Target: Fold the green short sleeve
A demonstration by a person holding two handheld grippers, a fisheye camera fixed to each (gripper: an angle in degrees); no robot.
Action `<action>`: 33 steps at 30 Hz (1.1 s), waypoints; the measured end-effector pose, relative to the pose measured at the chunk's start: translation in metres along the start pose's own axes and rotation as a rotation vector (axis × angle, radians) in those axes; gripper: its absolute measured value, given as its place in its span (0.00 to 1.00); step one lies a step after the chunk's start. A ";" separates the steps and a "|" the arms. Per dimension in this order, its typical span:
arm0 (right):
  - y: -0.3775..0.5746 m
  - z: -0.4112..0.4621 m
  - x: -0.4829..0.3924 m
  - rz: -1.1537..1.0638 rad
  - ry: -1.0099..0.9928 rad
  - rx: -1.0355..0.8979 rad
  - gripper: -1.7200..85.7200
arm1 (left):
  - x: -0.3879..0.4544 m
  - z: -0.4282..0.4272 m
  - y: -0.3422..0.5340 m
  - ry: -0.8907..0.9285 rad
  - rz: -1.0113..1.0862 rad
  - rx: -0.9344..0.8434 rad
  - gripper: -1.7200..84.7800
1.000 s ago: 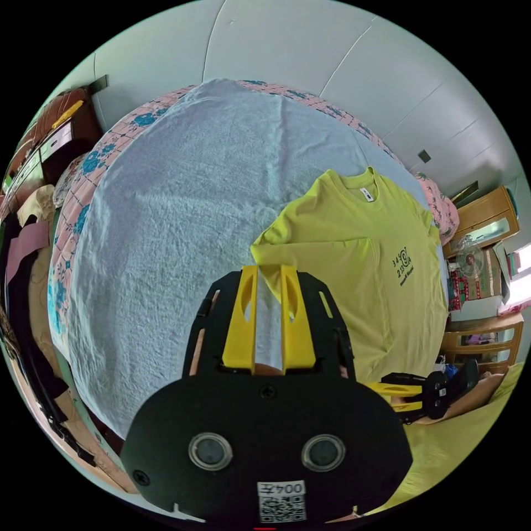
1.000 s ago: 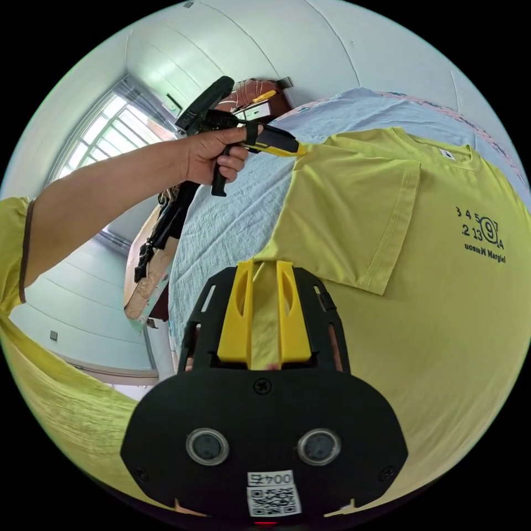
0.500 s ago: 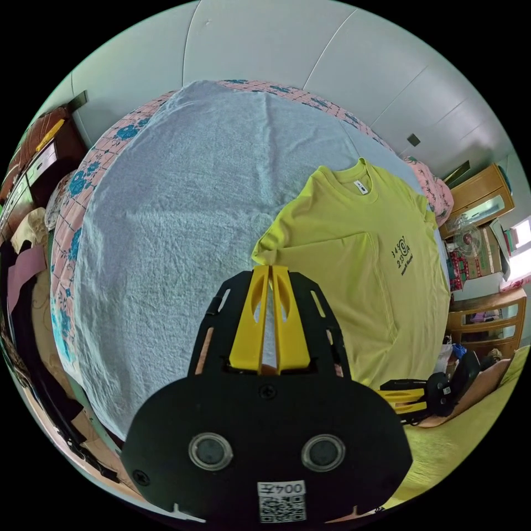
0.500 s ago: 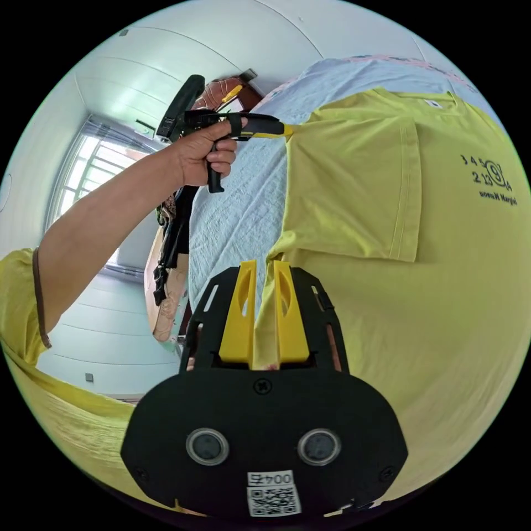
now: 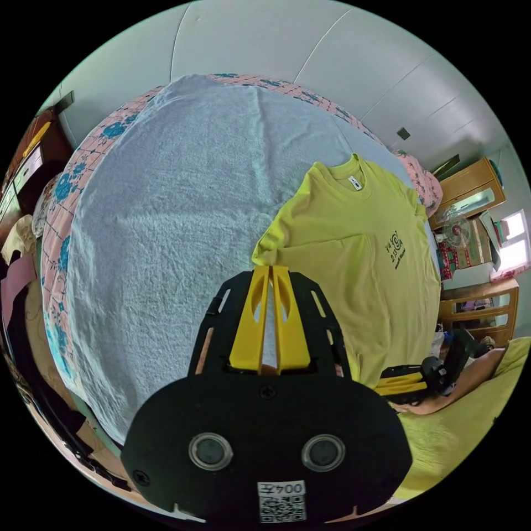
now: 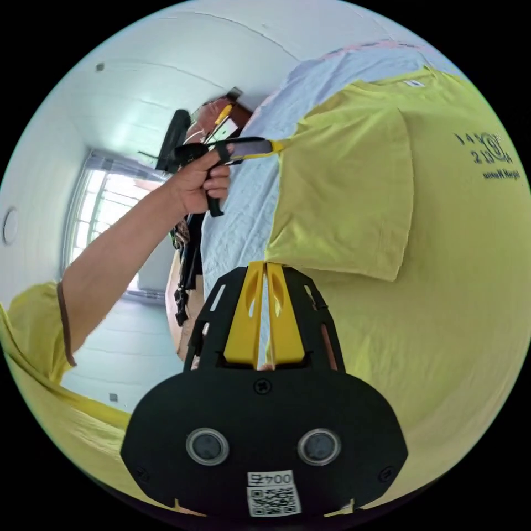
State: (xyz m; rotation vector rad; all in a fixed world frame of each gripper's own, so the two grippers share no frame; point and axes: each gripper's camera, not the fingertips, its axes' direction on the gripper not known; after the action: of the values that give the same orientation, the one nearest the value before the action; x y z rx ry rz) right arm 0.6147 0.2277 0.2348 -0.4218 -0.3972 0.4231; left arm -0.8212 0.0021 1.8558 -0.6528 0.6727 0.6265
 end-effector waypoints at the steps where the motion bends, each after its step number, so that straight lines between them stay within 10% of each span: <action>1: 0.004 0.005 -0.009 -0.055 0.024 -0.015 0.02 | -0.003 0.000 0.000 0.019 -0.001 -0.013 0.03; 15: 0.036 0.016 -0.009 0.006 -0.192 -0.131 0.11 | -0.030 -0.053 0.061 0.195 -0.261 0.114 0.02; 26: 0.083 -0.018 -0.047 -0.355 0.353 -0.077 0.07 | 0.180 -0.068 0.164 -0.089 0.177 0.156 0.02; 33: 0.102 0.040 -0.103 -0.659 0.598 -0.172 0.05 | 0.209 -0.069 0.202 -0.170 0.066 0.136 0.02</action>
State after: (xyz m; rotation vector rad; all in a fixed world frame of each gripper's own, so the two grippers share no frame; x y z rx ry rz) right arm 0.4793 0.2761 0.1924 -0.5319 0.0265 -0.3819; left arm -0.8574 0.1444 1.5961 -0.4467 0.5747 0.6828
